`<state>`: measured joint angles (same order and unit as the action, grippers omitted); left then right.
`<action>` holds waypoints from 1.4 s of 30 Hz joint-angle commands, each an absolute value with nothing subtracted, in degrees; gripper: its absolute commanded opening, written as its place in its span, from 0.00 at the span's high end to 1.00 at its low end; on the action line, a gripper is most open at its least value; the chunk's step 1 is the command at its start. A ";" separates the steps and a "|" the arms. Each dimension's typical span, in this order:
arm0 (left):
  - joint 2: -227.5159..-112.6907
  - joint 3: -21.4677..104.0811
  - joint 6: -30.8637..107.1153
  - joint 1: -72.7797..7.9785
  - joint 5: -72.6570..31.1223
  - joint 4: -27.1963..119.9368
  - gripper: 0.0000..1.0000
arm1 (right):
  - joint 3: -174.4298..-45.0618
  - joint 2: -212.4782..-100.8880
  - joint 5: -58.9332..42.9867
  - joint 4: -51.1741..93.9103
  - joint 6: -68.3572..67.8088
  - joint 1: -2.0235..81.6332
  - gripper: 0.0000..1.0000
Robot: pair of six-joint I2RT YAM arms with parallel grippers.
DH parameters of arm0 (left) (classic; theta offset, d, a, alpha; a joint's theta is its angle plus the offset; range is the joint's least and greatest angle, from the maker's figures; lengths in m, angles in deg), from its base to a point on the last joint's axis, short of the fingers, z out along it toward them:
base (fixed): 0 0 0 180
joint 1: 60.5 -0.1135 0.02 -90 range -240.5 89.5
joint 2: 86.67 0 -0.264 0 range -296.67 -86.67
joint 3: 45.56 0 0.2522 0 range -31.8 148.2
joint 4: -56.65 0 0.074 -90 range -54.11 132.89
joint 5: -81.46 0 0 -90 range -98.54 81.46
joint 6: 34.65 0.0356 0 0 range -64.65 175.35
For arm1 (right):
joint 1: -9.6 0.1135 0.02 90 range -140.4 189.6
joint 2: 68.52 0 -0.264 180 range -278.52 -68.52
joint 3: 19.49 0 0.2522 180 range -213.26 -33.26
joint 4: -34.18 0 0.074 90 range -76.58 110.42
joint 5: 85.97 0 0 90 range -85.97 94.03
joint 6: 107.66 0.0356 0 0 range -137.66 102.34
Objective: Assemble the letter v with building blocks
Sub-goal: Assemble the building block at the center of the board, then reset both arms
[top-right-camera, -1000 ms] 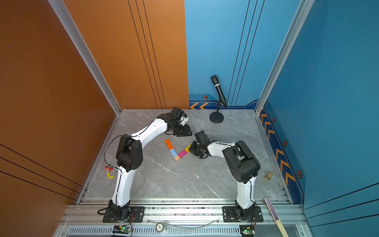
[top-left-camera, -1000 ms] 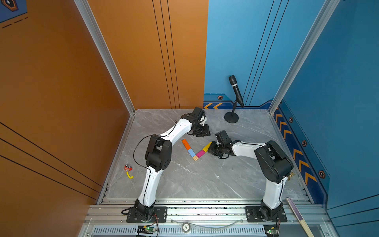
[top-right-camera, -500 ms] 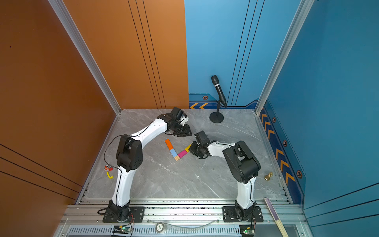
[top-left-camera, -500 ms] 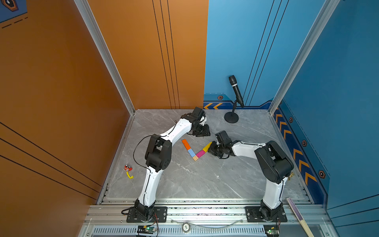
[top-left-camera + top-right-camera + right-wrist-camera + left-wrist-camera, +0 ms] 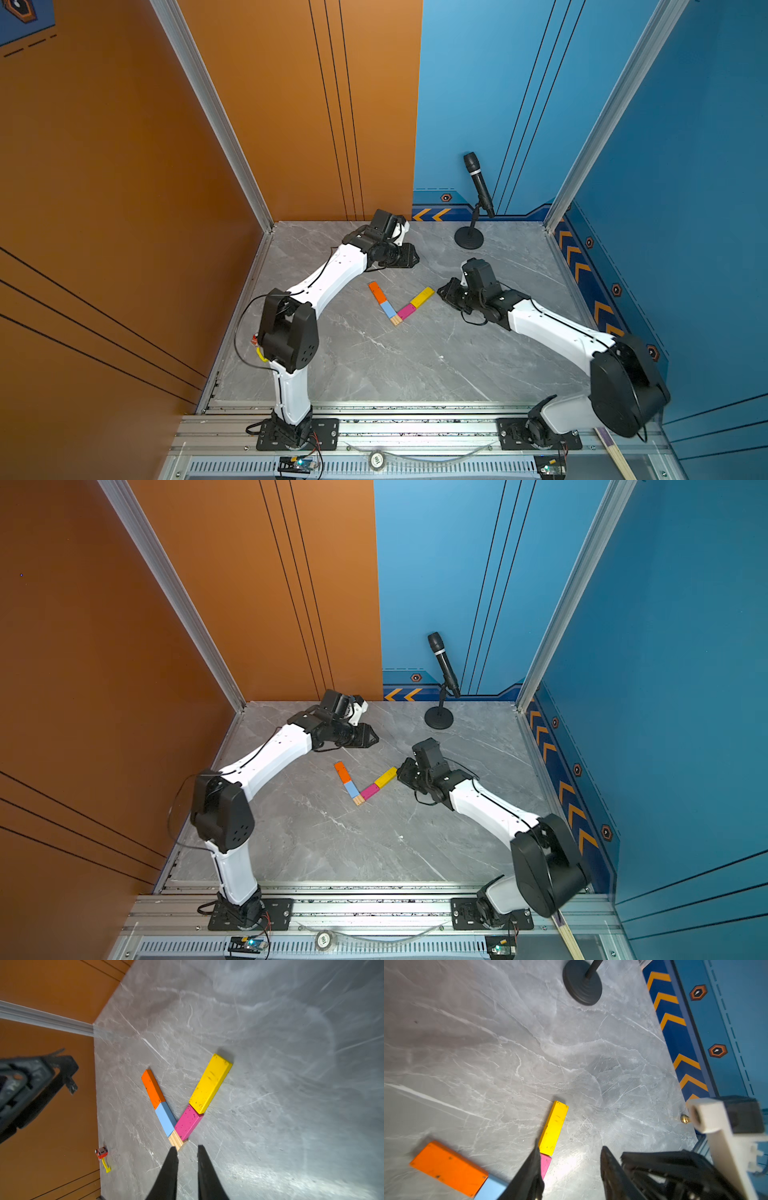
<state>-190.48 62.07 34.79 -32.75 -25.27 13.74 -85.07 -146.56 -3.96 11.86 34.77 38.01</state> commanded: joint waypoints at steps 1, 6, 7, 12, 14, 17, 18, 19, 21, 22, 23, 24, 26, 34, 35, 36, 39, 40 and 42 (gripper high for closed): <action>-180.96 53.59 38.94 -34.55 -18.69 21.75 0.43 | -82.53 -137.46 5.00 4.44 25.96 33.73 0.56; -164.18 34.73 39.94 -40.01 -7.67 35.01 0.07 | -76.44 -123.99 10.40 2.79 18.00 22.60 0.00; -161.87 31.83 40.11 -41.15 -4.86 36.20 0.00 | -75.29 -122.18 10.99 3.07 16.63 20.66 0.00; -152.95 19.18 44.87 -46.99 8.68 39.20 0.02 | -67.28 -115.99 13.65 9.44 9.35 13.46 0.01; -151.25 15.11 45.80 -48.74 14.50 41.40 0.02 | -64.12 -115.22 15.77 13.19 6.95 12.41 0.01; -149.87 7.66 47.48 -51.74 18.76 49.76 0.02 | -60.04 -116.00 19.23 19.20 2.42 11.69 0.01; -149.78 5.18 48.43 -52.49 19.22 52.96 0.02 | -58.98 -116.98 19.94 21.10 0.72 11.48 0.00; -149.86 2.94 49.57 -53.14 19.48 56.58 0.02 | -58.10 -117.94 20.19 22.70 -0.74 11.45 0.00; -150.70 -0.92 53.23 -53.89 20.28 63.47 0.02 | -56.40 -120.54 20.33 26.84 -3.41 11.37 0.01; -150.83 -1.05 54.12 -54.08 20.30 63.28 0.02 | -55.80 -121.31 20.12 28.08 -4.27 11.36 0.00; -151.28 -1.25 54.59 -54.71 19.27 62.85 0.02 | -55.30 -122.58 20.04 30.13 -5.72 11.36 0.00; -151.99 -1.72 54.56 -55.26 18.37 63.42 0.02 | -54.81 -123.80 20.44 31.83 -6.68 11.36 0.01; -154.17 -3.50 53.72 -56.01 16.38 67.23 0.02 | -53.82 -126.29 21.21 35.35 -8.42 10.95 0.01; -161.22 -8.64 52.70 -57.94 11.83 78.07 0.02 | -52.55 -136.05 18.36 48.24 -9.18 9.76 0.01; -162.26 -9.61 52.59 -58.03 11.45 80.63 0.02 | -52.29 -137.29 18.29 50.76 -9.13 9.77 0.01; -163.38 -10.38 52.47 -58.09 11.19 83.10 0.02 | -52.70 -138.33 18.04 51.61 -9.13 9.78 0.01; -168.28 -12.58 52.80 -58.13 10.26 91.78 0.02 | -53.78 -142.37 17.03 56.29 -9.73 10.16 0.01; -170.19 -13.11 52.79 -58.13 9.60 95.06 0.02 | -53.95 -143.70 16.56 58.50 -10.05 10.42 0.01; -174.40 -13.48 53.45 -57.83 8.87 99.28 0.02 | -55.45 -146.51 16.92 60.02 -11.82 11.28 0.00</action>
<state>-170.70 -12.36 52.43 -57.60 11.41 88.51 -53.44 -144.00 17.76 52.95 -9.10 10.38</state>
